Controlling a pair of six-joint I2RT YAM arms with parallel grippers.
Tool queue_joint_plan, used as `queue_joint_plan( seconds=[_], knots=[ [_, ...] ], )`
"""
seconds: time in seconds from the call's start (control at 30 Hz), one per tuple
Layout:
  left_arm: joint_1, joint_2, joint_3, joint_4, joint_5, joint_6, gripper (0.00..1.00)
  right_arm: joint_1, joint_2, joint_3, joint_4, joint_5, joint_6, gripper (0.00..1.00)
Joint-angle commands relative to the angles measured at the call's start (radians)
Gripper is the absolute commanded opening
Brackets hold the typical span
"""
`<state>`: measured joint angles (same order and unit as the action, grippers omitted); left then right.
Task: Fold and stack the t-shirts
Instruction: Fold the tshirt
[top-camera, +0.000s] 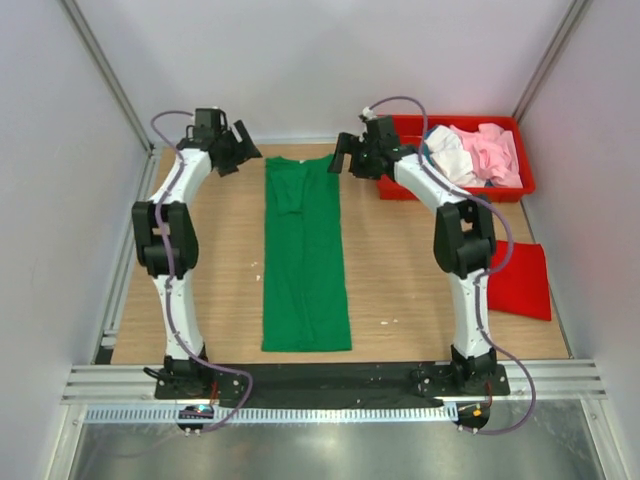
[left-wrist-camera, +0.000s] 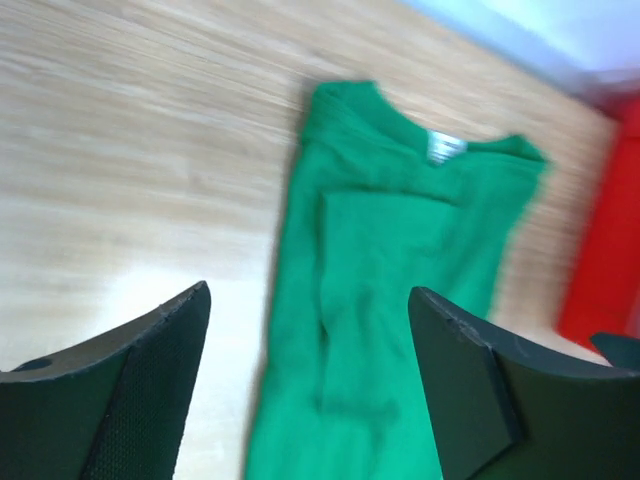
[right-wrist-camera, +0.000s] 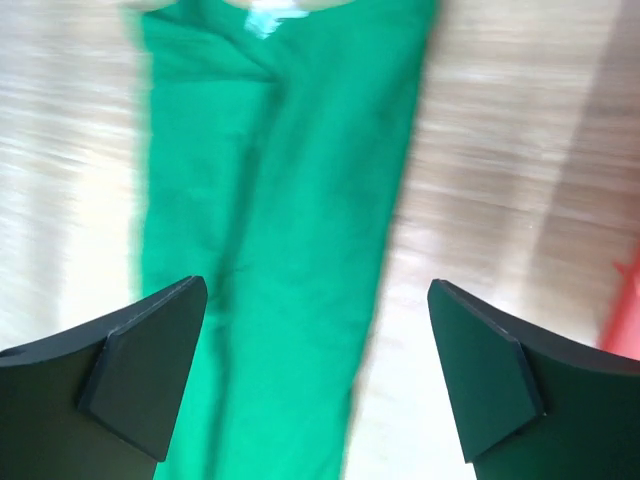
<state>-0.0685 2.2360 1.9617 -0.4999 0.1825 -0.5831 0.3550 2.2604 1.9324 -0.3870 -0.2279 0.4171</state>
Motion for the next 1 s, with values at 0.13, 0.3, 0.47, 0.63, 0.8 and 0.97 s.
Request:
queue_joint_plan(
  seconds=[0.13,0.3,0.47,0.63,0.8,0.97],
  knots=[
    [-0.12,-0.615,-0.602,-0.017,-0.066,-0.112,0.86,0.105,-0.553,-0.491,0.125,0.116,0.118,1.0],
    [-0.253,-0.999,-0.961,-0.037,-0.088,-0.207,0.98,0.254,-0.804,-0.901,0.091,0.295,0.234,1.0],
    [-0.364,-1.312,-1.266,-0.115,-0.126,-0.38,1.0,0.349,-1.022,-1.18,0.095,0.251,0.399,1.0],
    [-0.386,-1.584,-1.455,-0.173,-0.111,-0.526,0.92,0.481,-1.179,-1.371,0.105,0.28,0.564,0.96],
    [-0.436,-1.671,-1.572,-0.212,-0.103,-0.604,0.86,0.558,-1.198,-1.438,0.097,0.298,0.64,0.88],
    [-0.507,-1.737,-1.676,-0.22,-0.101,-0.67,0.8,0.665,-1.174,-1.503,0.14,0.305,0.799,0.76]
  ],
)
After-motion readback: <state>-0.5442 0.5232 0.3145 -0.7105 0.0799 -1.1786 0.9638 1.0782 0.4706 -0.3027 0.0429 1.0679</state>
